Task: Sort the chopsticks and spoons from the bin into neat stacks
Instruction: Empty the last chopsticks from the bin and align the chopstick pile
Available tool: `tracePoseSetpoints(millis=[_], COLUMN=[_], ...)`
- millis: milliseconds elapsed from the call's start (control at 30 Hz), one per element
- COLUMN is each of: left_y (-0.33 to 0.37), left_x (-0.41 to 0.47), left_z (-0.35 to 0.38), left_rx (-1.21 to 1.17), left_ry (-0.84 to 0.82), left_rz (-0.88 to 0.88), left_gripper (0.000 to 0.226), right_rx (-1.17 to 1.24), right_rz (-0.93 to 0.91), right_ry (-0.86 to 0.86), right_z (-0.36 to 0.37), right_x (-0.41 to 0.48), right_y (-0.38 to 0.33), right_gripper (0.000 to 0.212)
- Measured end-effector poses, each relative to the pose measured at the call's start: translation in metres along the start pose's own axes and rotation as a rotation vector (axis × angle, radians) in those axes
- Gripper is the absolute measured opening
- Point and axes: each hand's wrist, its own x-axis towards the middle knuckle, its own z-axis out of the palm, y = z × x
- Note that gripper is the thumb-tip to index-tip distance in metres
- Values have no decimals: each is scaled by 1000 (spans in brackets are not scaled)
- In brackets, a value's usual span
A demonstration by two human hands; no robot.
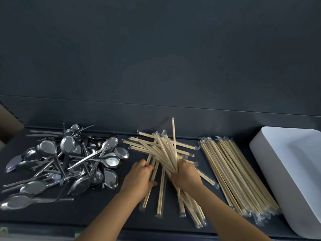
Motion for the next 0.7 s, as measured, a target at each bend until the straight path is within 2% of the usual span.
tracePoseSetpoints(millis=[133, 267, 400, 500, 600, 700], left_y=[-2, 2, 21, 45, 63, 76], left_x=[0, 4, 14, 21, 31, 38], left_z=[0, 1, -8, -19, -24, -27], left_rx=[-8, -1, -408, -726, -929, -1379], left_ry=[12, 141, 206, 95, 37, -57], left_rz=[7, 41, -22, -98, -216, -435], left_gripper=[51, 42, 42, 44, 37, 24], right_rx=[45, 77, 162, 214, 245, 267], right_rz=[-4, -39, -54, -62, -68, -91], right_ry=[25, 73, 36, 28, 17, 4], right_z=[-6, -20, -31, -35, -41, -47], right_x=[0, 0, -2, -4, -7, -11], right_y=[9, 16, 23, 28, 32, 39], right_gripper=[13, 20, 24, 25, 26, 27])
